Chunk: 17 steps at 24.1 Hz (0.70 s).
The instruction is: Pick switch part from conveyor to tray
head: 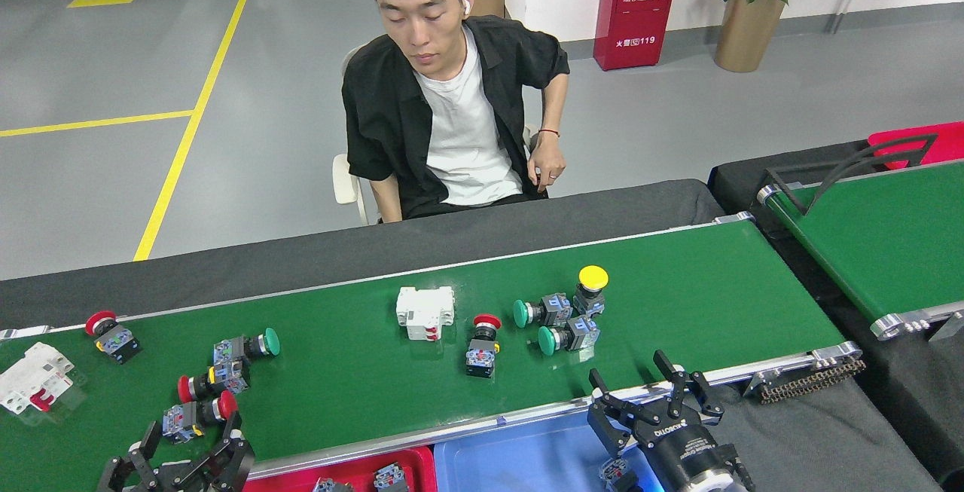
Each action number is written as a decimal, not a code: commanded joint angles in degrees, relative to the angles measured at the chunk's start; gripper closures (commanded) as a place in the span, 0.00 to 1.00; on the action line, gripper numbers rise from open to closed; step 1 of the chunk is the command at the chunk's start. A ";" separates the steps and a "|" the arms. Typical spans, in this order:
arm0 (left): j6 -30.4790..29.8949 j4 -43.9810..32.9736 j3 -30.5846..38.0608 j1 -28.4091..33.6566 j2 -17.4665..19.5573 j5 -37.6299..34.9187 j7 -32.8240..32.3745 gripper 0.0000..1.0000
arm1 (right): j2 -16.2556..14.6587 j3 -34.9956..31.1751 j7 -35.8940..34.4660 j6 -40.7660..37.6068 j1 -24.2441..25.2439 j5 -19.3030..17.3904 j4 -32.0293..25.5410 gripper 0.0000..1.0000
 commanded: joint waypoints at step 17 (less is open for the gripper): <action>-0.08 5.42 3.11 -5.32 0.66 2.10 0.88 0.78 | 5.36 11.18 4.07 3.00 -12.90 6.11 6.41 0.00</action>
